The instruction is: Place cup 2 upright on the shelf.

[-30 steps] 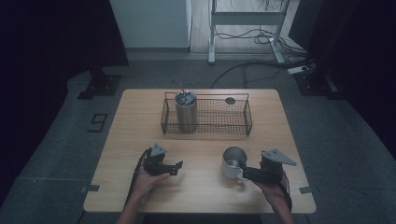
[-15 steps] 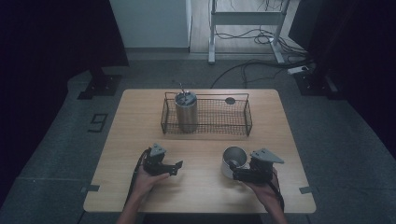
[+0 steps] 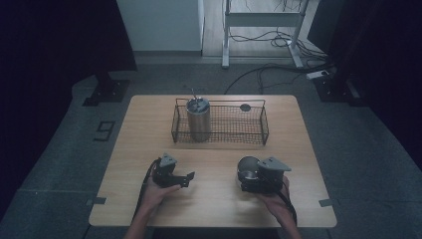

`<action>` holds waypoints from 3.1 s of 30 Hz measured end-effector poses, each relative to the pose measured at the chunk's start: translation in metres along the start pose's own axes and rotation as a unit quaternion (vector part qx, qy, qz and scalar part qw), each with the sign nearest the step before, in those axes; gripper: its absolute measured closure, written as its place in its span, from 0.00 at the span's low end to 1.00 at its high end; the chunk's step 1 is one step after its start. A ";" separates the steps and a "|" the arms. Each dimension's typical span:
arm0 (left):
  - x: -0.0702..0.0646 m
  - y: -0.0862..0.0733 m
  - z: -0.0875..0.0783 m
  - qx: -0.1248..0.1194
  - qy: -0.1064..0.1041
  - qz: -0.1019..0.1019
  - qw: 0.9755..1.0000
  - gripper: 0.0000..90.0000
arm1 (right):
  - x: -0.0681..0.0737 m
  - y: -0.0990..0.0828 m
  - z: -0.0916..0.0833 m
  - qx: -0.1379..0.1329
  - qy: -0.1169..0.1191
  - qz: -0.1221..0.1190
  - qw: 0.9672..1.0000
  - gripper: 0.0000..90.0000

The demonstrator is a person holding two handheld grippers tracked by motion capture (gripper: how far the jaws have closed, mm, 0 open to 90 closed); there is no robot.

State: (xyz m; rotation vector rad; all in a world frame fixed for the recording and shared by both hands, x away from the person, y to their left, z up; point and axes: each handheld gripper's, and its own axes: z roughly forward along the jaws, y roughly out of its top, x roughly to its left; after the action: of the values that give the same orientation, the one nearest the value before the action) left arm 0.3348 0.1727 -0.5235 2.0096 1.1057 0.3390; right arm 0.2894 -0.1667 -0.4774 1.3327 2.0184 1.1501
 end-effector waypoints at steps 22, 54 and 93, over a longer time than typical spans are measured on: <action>-0.001 -0.001 0.002 0.005 -0.001 0.001 1.000 0.07 | -0.003 -0.011 0.020 0.037 -0.003 -0.018 0.999 0.07; 0.001 0.000 0.001 0.004 -0.004 0.001 1.000 0.08 | -0.010 0.005 -0.001 -0.002 0.010 -0.016 1.000 0.08; -0.008 0.003 -0.008 0.004 -0.003 0.020 1.000 0.08 | -0.033 0.063 -0.011 -0.033 0.017 0.006 0.999 0.08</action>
State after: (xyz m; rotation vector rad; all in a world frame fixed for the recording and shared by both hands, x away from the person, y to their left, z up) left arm 0.3274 0.1700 -0.5153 2.0413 1.0671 0.3496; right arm 0.3282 -0.1891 -0.4213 1.3034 1.9821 1.2416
